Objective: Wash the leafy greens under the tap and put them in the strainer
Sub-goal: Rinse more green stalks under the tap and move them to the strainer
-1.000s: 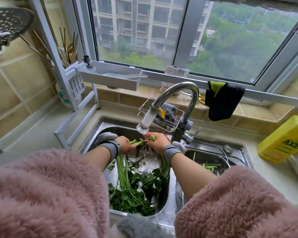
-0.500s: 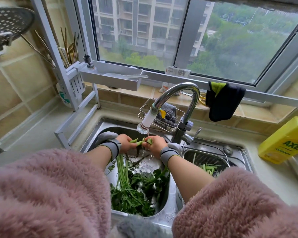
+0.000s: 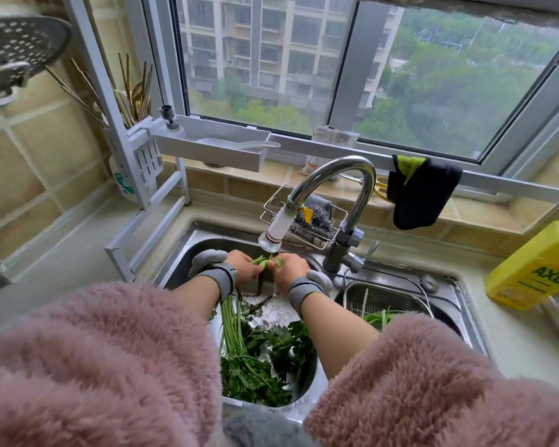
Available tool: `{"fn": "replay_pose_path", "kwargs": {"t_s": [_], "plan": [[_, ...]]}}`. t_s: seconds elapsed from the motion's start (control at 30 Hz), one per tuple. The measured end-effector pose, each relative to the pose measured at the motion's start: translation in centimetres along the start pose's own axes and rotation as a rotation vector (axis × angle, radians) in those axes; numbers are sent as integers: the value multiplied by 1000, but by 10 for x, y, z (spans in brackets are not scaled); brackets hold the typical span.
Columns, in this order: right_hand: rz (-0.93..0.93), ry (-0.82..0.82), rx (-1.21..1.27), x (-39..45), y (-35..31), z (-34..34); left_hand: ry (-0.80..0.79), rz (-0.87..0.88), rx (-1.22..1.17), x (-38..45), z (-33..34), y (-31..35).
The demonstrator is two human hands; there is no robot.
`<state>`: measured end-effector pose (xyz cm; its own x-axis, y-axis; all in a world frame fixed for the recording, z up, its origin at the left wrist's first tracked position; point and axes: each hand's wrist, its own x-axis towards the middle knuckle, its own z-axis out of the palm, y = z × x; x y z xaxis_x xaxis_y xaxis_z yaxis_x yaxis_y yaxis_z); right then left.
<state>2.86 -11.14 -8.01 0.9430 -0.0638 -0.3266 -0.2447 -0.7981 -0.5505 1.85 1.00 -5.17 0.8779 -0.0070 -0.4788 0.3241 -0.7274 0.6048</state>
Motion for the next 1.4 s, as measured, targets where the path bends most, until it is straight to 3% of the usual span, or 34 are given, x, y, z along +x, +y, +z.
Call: {"fn": "replay_pose_path", "kwargs": {"t_s": [0.17, 0.27, 0.73, 1.07, 1.3, 1.4], "plan": [[88, 57, 5, 3, 23, -16, -79, 47, -45, -9, 1, 5], [54, 19, 38, 8, 39, -23, -10, 53, -19, -7, -8, 0], [-62, -147, 757, 5, 30, -11, -90, 18, -116, -6, 7, -9], [-131, -141, 769, 0, 25, -11, -73, 75, -204, -10, 10, -6], [-150, -95, 601, 1, 25, -11, -110, 56, -269, -7, 11, -6], [-148, -75, 596, 3, 25, -12, -152, -5, -464, -7, 12, -7]]}}
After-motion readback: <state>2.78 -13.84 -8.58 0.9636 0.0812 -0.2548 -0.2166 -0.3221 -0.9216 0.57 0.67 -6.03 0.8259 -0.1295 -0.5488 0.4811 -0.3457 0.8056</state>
